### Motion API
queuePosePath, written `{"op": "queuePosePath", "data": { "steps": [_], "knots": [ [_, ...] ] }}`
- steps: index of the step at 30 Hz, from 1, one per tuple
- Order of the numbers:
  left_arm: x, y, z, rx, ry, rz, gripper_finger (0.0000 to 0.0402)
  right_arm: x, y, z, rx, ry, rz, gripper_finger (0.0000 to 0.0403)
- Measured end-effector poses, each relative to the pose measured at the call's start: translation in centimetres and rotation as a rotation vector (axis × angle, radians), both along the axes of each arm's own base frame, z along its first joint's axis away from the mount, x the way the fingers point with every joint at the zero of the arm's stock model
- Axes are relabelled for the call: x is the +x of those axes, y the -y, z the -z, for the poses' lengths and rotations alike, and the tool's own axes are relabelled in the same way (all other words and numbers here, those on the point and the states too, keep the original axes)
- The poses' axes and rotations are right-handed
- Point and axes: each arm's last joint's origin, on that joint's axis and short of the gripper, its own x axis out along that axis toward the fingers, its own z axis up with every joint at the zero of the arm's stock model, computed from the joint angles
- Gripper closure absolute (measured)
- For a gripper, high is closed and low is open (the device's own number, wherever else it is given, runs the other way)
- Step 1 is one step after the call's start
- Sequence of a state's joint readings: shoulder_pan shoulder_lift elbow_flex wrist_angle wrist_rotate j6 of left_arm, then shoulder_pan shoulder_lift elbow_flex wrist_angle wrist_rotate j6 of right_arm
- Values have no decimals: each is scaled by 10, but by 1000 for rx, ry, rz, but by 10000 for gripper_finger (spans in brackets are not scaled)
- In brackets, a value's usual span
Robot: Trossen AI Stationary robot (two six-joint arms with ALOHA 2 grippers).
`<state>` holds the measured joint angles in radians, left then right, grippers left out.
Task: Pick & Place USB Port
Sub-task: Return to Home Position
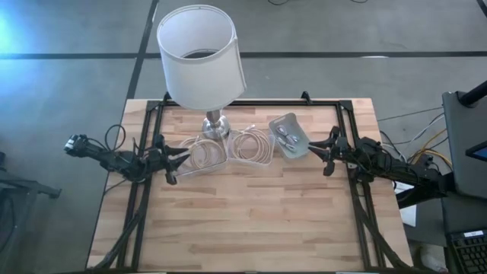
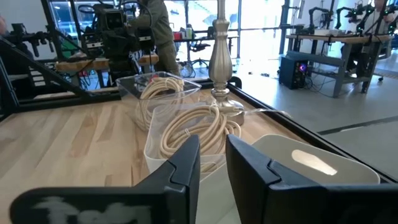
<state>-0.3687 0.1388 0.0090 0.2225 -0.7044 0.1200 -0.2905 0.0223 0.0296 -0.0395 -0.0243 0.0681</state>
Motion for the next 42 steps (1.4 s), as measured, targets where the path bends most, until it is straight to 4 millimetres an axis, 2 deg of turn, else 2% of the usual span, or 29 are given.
{"op": "queuePosePath", "data": {
  "steps": [22, 35, 42],
  "knots": [
    [0, 0, 0, 0, 0, 4, 296, 0, 0, 0, 2, 1, 0, 312],
    [0, 0, 0, 0, -1, -3, 296, 0, 0, 0, 0, 1, 0, 334],
    [0, 0, 0, 0, 0, -2, 296, 0, 0, 0, 1, 1, 0, 327]
  ]
}}
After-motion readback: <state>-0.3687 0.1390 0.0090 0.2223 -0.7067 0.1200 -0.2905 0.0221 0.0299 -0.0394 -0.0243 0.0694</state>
